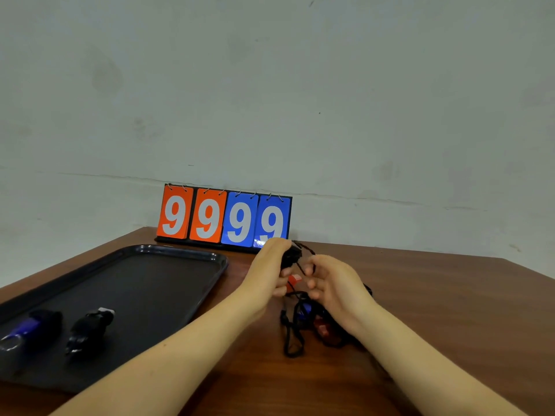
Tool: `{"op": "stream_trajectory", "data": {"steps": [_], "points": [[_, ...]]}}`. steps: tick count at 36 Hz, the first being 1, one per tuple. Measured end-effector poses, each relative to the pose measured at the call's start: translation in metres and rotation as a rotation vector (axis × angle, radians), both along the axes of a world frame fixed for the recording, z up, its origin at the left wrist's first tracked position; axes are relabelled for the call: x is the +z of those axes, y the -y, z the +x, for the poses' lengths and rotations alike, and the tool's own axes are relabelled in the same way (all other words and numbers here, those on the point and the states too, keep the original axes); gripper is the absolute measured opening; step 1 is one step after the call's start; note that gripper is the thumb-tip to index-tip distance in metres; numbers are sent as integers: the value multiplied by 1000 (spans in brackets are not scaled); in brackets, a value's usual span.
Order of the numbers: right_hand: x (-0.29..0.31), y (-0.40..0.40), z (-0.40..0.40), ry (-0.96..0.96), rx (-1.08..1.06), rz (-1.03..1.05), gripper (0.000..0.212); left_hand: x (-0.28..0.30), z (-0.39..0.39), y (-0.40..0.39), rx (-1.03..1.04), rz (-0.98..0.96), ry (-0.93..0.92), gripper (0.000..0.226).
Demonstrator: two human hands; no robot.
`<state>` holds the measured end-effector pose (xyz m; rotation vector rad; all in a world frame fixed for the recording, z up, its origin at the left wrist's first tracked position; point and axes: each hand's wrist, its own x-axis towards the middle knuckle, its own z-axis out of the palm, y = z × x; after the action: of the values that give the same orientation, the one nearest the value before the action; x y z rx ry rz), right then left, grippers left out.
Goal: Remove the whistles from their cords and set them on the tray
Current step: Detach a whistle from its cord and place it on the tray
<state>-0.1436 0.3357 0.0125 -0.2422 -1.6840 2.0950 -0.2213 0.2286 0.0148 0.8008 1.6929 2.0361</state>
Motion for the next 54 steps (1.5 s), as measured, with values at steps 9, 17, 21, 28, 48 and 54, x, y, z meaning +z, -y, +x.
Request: {"op": "stream_trajectory", "data": {"steps": [9, 17, 21, 28, 48, 54], "points": [[9, -6, 2, 114, 135, -168, 20, 3, 9, -1, -159, 348, 210, 22], [3, -4, 4, -55, -283, 1165, 9, -3, -5, -1, -159, 332, 448, 30], [-5, -11, 3, -186, -400, 1406, 6, 1, -8, 5, -113, 184, 324, 30], [-4, -14, 6, -294, -539, 1269, 9, 6, 2, -1, -29, -234, -134, 29], [7, -11, 7, -69, -27, 319, 15, 0, 7, 4, 141, -382, -557, 33], [9, -10, 7, -9, 160, -11, 20, 1, 10, 5, 147, -403, -574, 32]]}}
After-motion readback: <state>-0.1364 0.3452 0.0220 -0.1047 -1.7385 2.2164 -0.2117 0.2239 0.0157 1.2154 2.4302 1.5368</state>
